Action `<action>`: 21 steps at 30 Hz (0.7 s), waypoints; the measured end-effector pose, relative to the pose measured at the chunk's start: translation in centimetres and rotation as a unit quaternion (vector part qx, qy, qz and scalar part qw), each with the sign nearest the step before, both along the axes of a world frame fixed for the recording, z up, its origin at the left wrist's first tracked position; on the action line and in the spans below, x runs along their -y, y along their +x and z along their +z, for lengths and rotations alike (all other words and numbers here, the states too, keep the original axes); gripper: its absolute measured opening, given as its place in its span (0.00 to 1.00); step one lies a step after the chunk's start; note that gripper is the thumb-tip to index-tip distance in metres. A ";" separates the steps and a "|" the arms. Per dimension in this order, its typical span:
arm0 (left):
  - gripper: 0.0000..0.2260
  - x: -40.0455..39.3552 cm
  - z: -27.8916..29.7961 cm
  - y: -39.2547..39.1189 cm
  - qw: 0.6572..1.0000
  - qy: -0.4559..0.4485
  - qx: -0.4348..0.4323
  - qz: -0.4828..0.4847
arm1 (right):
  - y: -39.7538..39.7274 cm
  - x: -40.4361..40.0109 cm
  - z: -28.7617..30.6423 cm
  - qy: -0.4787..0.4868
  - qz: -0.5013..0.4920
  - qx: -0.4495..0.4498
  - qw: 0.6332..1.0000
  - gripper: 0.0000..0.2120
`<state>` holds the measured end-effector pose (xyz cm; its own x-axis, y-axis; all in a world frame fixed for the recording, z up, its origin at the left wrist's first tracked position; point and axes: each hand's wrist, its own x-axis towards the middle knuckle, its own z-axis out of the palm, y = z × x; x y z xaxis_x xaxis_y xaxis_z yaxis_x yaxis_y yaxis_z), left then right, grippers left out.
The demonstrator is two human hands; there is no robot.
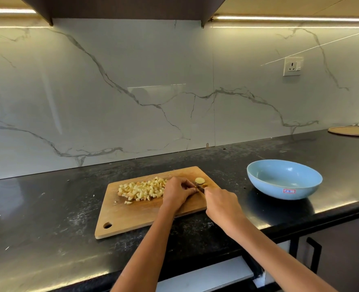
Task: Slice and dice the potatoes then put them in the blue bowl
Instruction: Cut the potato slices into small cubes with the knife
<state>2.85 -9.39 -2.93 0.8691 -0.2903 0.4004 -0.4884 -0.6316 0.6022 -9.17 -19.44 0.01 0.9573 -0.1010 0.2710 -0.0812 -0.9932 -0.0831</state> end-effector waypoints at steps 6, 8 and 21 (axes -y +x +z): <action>0.04 0.0 -0.1 0.1 1.000 0.006 0.002 -0.001 | 0.4 -0.1 0.7 -0.007 0.002 -0.031 0.999 0.11; 0.05 0.0 -0.1 0.1 1.000 0.006 0.000 0.000 | -0.3 0.0 0.5 -0.007 0.003 -0.035 0.999 0.10; 0.06 -0.2 0.0 -0.1 1.000 -0.007 0.005 -0.004 | -2.9 -0.2 -0.9 0.047 -0.023 0.003 0.999 0.14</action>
<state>2.73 -9.23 -2.94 0.8630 -0.2912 0.4129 -0.4990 -0.6196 0.6059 -12.09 -19.29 -0.92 0.9494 -0.1701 0.2639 -0.1261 -0.9763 -0.1757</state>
